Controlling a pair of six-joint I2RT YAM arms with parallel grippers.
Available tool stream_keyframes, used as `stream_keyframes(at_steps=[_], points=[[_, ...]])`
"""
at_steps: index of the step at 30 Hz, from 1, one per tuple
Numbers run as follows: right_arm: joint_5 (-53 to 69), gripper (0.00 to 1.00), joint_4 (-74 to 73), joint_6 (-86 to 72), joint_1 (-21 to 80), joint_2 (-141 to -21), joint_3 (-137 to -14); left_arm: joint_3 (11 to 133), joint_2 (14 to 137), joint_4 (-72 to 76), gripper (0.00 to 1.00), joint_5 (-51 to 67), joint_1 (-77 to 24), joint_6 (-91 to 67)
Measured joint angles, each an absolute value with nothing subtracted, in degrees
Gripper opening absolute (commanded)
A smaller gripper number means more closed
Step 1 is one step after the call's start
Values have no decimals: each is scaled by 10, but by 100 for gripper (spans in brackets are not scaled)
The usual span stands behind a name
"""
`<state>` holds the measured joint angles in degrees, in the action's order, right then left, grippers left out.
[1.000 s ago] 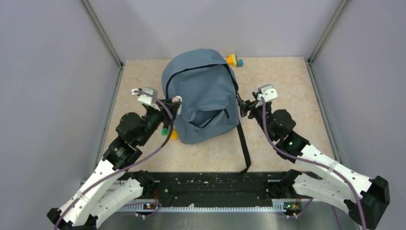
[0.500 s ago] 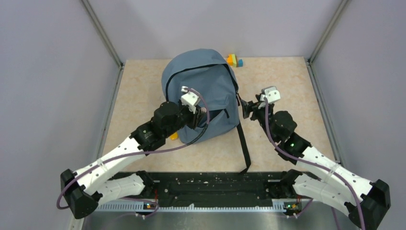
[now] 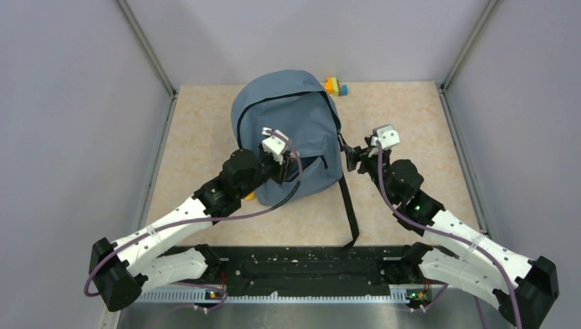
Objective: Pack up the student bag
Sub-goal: Place the stationery in the student bag.
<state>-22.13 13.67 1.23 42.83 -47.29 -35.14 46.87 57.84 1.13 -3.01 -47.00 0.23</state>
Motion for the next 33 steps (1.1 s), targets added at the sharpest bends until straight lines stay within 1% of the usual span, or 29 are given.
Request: stream_keyframes(at_steps=[2,3,9,11,14,22,29,33], points=[[-220,64,137,12,428,-473,-351,467,583,13,4,-28,-470,2],[-219,64,137,11,428,-473,-351,467,588,14,7,-28,-470,2],[-215,65,137,-2,428,-473,-351,467,602,14,43,-26,-470,2],[-214,65,137,-3,428,-473,-351,467,603,14,52,-26,-470,2],[-213,65,137,-6,428,-473,-351,467,603,14,64,-28,-470,4],[-213,65,137,-7,428,-475,-351,470,597,0,74,-26,-470,-14],[-211,65,139,-7,428,-479,-351,513,574,-95,75,-21,-458,-49],[-211,65,141,-7,428,-481,-351,529,575,-175,74,-2,-401,-87]])
